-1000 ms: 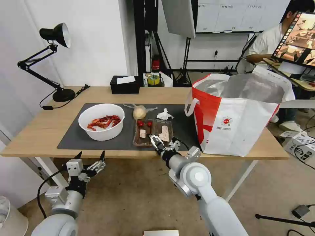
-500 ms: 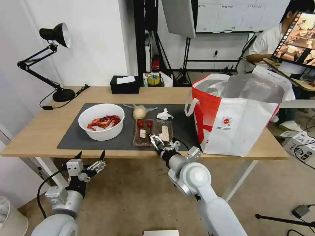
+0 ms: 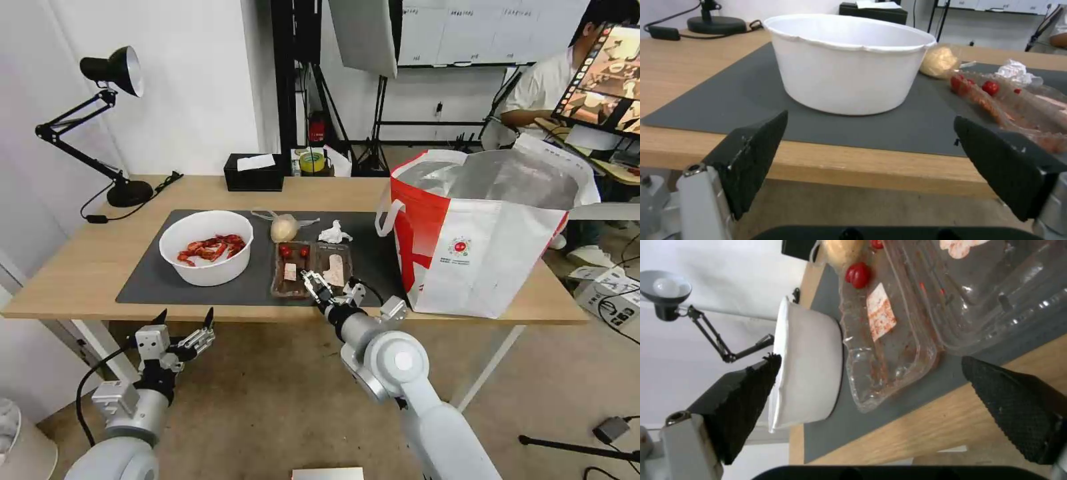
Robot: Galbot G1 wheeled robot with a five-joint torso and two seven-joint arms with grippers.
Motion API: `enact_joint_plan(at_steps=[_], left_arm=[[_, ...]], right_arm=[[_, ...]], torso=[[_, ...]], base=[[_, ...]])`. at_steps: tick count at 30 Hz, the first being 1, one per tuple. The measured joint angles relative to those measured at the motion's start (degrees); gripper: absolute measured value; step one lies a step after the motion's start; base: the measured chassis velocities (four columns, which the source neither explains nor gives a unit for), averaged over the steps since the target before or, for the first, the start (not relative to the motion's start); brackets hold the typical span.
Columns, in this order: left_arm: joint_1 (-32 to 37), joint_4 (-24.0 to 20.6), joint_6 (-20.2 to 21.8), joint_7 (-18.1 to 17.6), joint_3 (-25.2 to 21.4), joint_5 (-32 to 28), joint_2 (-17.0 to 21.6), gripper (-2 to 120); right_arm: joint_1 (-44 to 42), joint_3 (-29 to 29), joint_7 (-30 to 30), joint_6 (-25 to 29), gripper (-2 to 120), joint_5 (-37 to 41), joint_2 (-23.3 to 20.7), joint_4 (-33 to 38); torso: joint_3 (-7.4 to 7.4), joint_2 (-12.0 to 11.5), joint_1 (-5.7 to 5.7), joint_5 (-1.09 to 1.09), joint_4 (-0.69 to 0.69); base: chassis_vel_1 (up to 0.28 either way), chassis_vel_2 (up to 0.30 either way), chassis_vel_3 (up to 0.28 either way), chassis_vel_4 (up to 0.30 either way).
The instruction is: Pick up the trash from the table and place it into the takeout bag.
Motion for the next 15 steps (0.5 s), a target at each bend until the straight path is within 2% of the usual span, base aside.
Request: enact_joint_plan(at_steps=[15], left_arm=[[0.36,-0.08,-0.03,0.04,-0.26,0.02,-0.07,100]], right_arm=[[-0.16,-0.78,1.94,1.96,100,-2.04,1.77,-0.06]], torso=[[0.0,0.0,0.0,0.0,0.0]], base=[[0.0,0.0,0.0,0.0]])
